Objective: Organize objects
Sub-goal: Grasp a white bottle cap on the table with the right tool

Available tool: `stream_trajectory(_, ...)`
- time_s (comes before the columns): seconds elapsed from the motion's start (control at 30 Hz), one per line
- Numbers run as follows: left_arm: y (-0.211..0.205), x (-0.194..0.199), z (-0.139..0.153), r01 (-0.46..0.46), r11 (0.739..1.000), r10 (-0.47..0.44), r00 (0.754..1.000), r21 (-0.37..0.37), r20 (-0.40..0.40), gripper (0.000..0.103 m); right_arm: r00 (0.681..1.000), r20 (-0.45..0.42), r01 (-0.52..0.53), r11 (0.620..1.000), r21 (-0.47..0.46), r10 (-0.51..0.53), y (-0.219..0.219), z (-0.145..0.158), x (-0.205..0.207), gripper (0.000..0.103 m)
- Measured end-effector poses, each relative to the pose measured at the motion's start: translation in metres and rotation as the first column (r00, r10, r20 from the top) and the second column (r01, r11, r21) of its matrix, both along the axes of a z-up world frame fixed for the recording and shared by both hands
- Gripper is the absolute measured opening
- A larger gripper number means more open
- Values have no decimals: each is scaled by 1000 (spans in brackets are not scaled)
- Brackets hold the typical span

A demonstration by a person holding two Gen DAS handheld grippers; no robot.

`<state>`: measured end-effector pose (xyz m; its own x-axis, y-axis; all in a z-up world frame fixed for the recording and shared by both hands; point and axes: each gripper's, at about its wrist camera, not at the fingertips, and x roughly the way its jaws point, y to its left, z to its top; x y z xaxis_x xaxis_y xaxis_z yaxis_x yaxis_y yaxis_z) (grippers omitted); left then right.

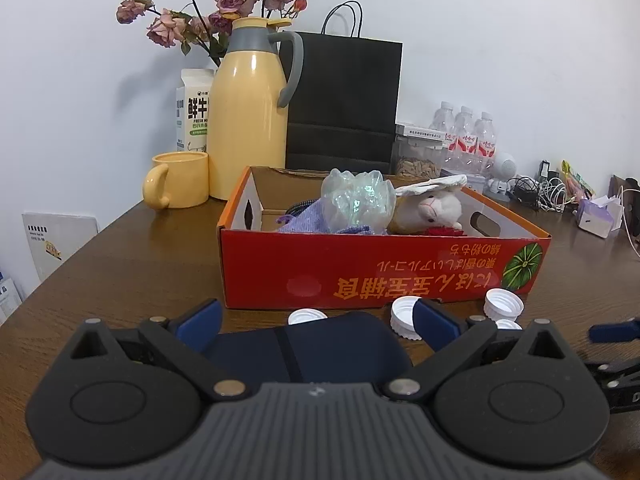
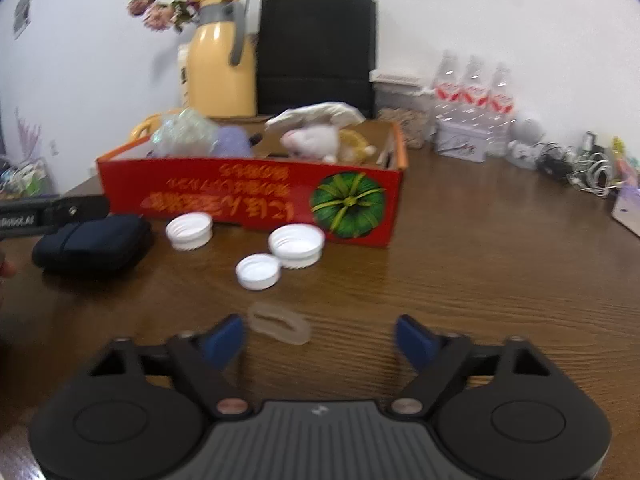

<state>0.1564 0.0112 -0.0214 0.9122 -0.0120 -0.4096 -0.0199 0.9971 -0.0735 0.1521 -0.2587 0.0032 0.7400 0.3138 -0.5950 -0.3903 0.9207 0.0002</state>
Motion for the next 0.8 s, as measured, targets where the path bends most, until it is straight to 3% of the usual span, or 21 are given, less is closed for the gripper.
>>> stream_trajectory(0.17, 1, 1, -1, 0, 1000, 0, 1000, -7, -10, 103, 999, -24, -40, 999, 10, 40, 9, -1, 7, 60)
stream_trajectory(0.23, 1, 1, -1, 1, 1000, -1, 1000, -8, -11, 103, 998, -16, -53, 998, 16, 53, 11, 0, 7, 32)
stream_trajectory(0.33, 1, 1, -1, 3, 1000, -3, 1000, -11, -13, 103, 997, -13, -78, 997, 23, 79, 13, 1, 7, 13)
stream_trajectory(0.5, 1, 1, -1, 3, 1000, -3, 1000, -13, -15, 103, 996, -8, -85, 996, 35, 86, 13, 2, 6, 5)
stream_trajectory(0.67, 2, 2, -1, 1, 1000, -1, 1000, -13, -17, 103, 998, 25, -65, 996, 53, 64, 10, 5, 3, 4)
stream_trajectory(0.8, 2, 3, -2, -3, 1000, 3, 1000, -14, -29, 103, 989, 144, 13, 995, 95, -26, 8, 13, -2, 4)
